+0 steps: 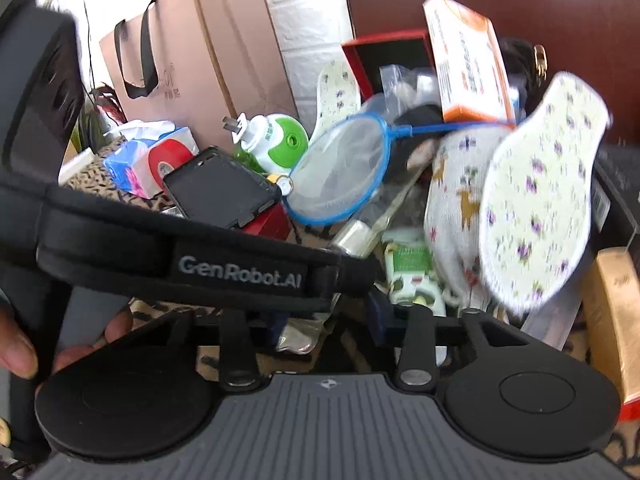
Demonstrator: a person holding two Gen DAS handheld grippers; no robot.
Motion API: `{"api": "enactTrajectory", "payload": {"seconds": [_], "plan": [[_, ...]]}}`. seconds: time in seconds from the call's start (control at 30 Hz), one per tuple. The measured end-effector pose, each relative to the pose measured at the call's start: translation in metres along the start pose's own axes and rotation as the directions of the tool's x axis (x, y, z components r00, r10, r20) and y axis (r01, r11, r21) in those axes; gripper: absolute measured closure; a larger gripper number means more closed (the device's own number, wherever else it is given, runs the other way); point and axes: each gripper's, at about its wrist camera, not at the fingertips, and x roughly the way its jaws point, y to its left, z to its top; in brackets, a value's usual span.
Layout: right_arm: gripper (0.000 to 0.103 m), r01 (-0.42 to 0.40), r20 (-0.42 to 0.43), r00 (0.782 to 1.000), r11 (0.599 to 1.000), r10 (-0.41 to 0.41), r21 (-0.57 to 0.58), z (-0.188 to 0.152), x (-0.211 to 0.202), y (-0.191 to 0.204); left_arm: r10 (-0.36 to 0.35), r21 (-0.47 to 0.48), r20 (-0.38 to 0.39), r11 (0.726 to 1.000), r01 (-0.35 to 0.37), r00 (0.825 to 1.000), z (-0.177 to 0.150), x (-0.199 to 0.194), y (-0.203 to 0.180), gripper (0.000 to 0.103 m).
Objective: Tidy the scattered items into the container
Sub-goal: 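Lower left tool onto the clear packet holding a black brush, then close left tool on the brush packet and lift it from the table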
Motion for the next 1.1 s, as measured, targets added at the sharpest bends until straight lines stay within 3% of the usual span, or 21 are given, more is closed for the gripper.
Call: {"api": "enactTrajectory", "payload": {"seconds": [0.03,0.3,0.7,0.8,1.1], "plan": [[0.073,-0.034,-0.004,0.999,0.999,0.034,0.025,-0.001,-0.002,-0.002,-0.001,-0.014,-0.005,1.0,0.001,1.0,-0.002,0.0,-0.001,0.059],[0.077,-0.032,-0.045,0.998,0.999,0.032,-0.009,-0.015,-0.036,0.003,-0.019,-0.052,-0.032,0.999,0.017,0.999,-0.025,-0.023,-0.024,0.06],[0.08,-0.047,-0.115,0.992,0.999,0.045,-0.016,-0.063,-0.134,0.011,-0.154,-0.222,-0.085,0.966,0.132,0.984,-0.097,-0.076,-0.071,0.059],[0.079,-0.037,-0.125,0.991,0.999,0.035,-0.011,-0.075,-0.148,0.014,-0.163,-0.219,-0.107,0.966,0.136,0.981,-0.108,-0.078,-0.083,0.044],[0.061,0.041,-0.127,0.991,0.998,-0.036,0.04,-0.097,-0.144,0.014,-0.109,-0.208,-0.133,0.975,0.08,0.985,-0.12,-0.068,-0.092,0.029]]}}
